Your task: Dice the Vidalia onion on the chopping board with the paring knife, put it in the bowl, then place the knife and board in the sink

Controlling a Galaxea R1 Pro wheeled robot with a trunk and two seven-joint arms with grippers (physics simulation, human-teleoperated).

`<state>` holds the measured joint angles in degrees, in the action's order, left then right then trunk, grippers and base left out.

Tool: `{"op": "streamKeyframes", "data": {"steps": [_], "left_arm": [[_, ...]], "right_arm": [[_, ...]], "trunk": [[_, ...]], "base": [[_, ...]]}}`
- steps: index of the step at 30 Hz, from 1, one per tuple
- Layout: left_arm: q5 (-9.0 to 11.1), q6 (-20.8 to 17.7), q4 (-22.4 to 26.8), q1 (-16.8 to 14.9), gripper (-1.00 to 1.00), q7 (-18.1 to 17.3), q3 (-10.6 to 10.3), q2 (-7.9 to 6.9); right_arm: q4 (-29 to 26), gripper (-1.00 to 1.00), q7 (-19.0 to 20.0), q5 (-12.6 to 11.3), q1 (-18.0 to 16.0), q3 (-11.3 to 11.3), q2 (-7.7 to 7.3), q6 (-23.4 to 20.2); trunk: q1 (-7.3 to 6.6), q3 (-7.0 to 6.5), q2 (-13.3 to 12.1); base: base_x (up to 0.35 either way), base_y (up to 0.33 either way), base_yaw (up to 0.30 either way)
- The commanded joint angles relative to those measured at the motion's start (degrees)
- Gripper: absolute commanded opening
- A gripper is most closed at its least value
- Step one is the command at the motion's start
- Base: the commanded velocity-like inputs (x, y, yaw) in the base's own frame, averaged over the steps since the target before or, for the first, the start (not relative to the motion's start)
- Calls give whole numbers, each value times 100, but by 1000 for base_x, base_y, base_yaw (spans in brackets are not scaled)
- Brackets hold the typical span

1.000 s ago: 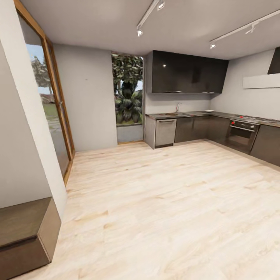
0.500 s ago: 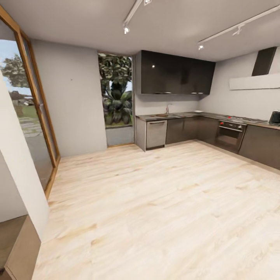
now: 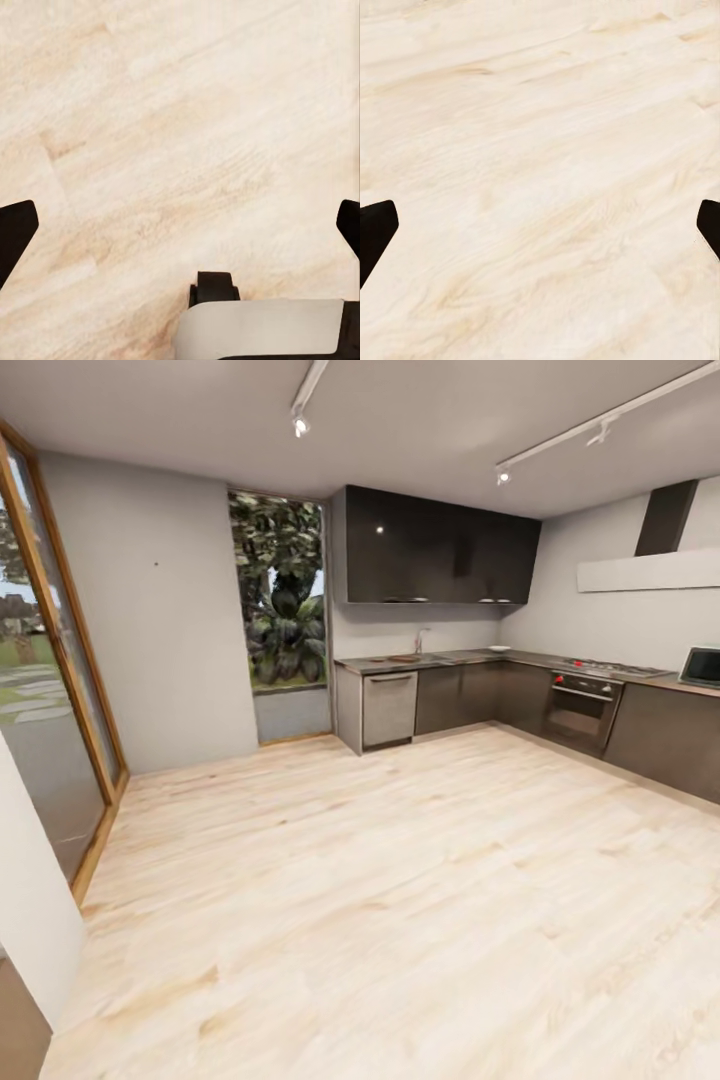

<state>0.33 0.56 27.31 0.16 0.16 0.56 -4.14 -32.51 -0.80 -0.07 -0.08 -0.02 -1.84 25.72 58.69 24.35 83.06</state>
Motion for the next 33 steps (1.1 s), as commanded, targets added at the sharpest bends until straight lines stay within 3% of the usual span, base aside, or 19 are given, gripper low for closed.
{"op": "streamKeyframes", "data": {"steps": [1,33], "left_arm": [[3,6,6,2,100,2,5,1],[2,6,3,2,100,2,5,1]], "right_arm": [[-1,100,-8,0,-1,2,0,12],[-1,100,-8,6,-1,2,0,11]], "trunk": [[4,5,2],[4,4,2]], "base": [[317,-144,-2],[317,-145,0]]}}
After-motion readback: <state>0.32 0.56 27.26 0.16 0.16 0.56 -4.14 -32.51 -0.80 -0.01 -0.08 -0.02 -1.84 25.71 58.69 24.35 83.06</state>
